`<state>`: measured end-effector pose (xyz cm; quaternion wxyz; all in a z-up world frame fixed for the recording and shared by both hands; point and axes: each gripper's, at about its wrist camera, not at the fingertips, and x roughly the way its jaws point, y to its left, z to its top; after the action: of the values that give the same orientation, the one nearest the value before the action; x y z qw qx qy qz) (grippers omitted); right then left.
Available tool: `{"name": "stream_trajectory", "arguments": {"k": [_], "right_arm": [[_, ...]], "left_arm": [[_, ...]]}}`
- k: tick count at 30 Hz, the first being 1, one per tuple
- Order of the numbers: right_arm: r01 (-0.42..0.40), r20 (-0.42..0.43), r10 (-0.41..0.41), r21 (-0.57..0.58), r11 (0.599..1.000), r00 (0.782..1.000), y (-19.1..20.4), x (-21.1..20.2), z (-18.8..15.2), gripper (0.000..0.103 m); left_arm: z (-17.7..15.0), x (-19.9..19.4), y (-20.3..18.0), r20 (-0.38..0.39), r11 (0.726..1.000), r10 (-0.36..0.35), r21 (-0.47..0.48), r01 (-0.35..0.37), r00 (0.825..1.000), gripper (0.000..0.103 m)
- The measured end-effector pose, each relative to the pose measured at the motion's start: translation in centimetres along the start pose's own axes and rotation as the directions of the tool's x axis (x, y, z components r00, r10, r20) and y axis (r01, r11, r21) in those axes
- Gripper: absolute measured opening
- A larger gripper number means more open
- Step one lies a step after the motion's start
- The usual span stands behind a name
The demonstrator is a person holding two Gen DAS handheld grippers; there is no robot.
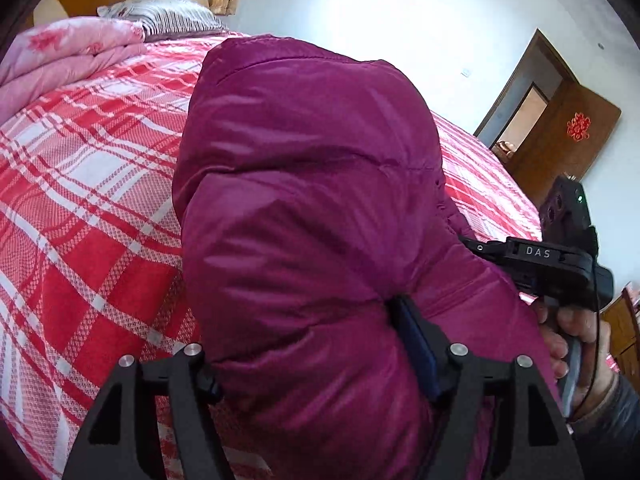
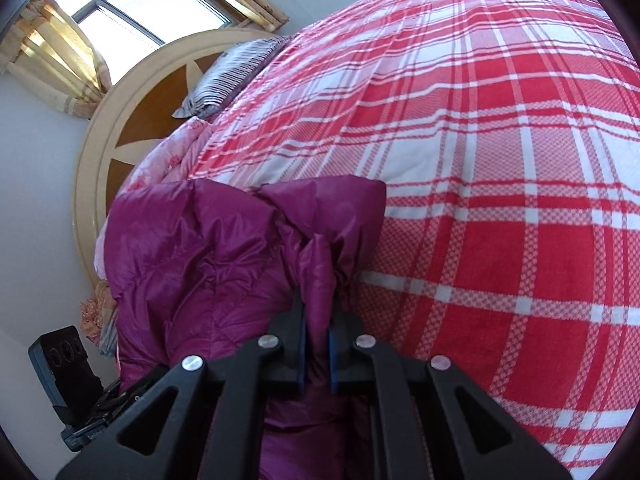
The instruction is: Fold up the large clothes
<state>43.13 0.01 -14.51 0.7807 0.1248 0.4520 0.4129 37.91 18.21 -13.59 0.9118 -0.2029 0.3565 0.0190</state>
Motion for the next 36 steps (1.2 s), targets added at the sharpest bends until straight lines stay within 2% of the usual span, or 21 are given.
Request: {"name": "stream_trajectory", "arguments": {"k": [5, 8, 9, 10, 12, 15, 18, 22, 24, 31, 36], "right_arm": [[0.068, 0.004, -0.067, -0.039, 0.997, 0.998, 0.7, -0.2, -0.3, 0.014], [0.114, 0.021, -0.113, -0.05, 0.992, 0.993, 1.4, -1.1, -0.5, 0.026], [0.135, 0.042, -0.133, -0.047, 0.99, 0.99, 1.5, -1.7, -0.6, 0.036], [0.154, 0.063, -0.152, -0.035, 0.987, 0.986, 1.7, -2.4, -0.6, 0.059], [0.185, 0.113, -0.183, -0.003, 0.983, 0.977, 2.0, -4.3, -0.9, 0.077], [0.236, 0.22, -0.225, -0.025, 0.971, 0.949, 4.2, -8.6, -2.2, 0.077], [0.302, 0.32, -0.264, -0.077, 0.95, 0.91, 7.5, -12.5, -4.3, 0.081], [0.339, 0.424, -0.261, -0.119, 0.933, 0.867, 11.6, -16.0, -6.5, 0.093], [0.343, 0.472, -0.241, -0.142, 0.929, 0.848, 13.8, -17.9, -7.9, 0.095], [0.387, 0.542, -0.232, -0.191, 0.902, 0.807, 17.3, -20.0, -10.1, 0.102], [0.393, 0.55, -0.228, -0.201, 0.897, 0.803, 17.8, -20.4, -10.7, 0.102]], "left_arm": [[-0.1, -1.1, -0.4, 0.004, 0.999, 0.036, -0.024, -0.036, 0.999, 0.076], [0.0, -3.2, -1.0, 0.017, 0.995, 0.094, -0.018, -0.094, 0.995, 0.076], [0.0, -4.2, -1.3, 0.027, 0.992, 0.124, -0.013, -0.124, 0.992, 0.076], [0.2, -5.3, -1.7, 0.043, 0.99, 0.144, -0.009, -0.144, 0.989, 0.076], [0.4, -8.2, -2.6, 0.104, 0.989, 0.148, 0.007, -0.15, 0.983, 0.076], [0.5, -13.0, -4.3, 0.214, 0.988, 0.137, 0.042, -0.149, 0.967, 0.079], [0.6, -17.0, -5.7, 0.297, 0.985, 0.13, 0.073, -0.158, 0.946, 0.081], [0.4, -19.9, -7.0, 0.335, 0.985, 0.085, 0.111, -0.129, 0.938, 0.083], [0.8, -20.0, -7.2, 0.341, 0.984, 0.075, 0.125, -0.124, 0.937, 0.083], [0.6, -21.8, -8.4, 0.364, 0.983, 0.038, 0.154, -0.101, 0.931, 0.083], [0.7, -21.9, -8.3, 0.368, 0.983, 0.039, 0.151, -0.102, 0.929, 0.083]]}}
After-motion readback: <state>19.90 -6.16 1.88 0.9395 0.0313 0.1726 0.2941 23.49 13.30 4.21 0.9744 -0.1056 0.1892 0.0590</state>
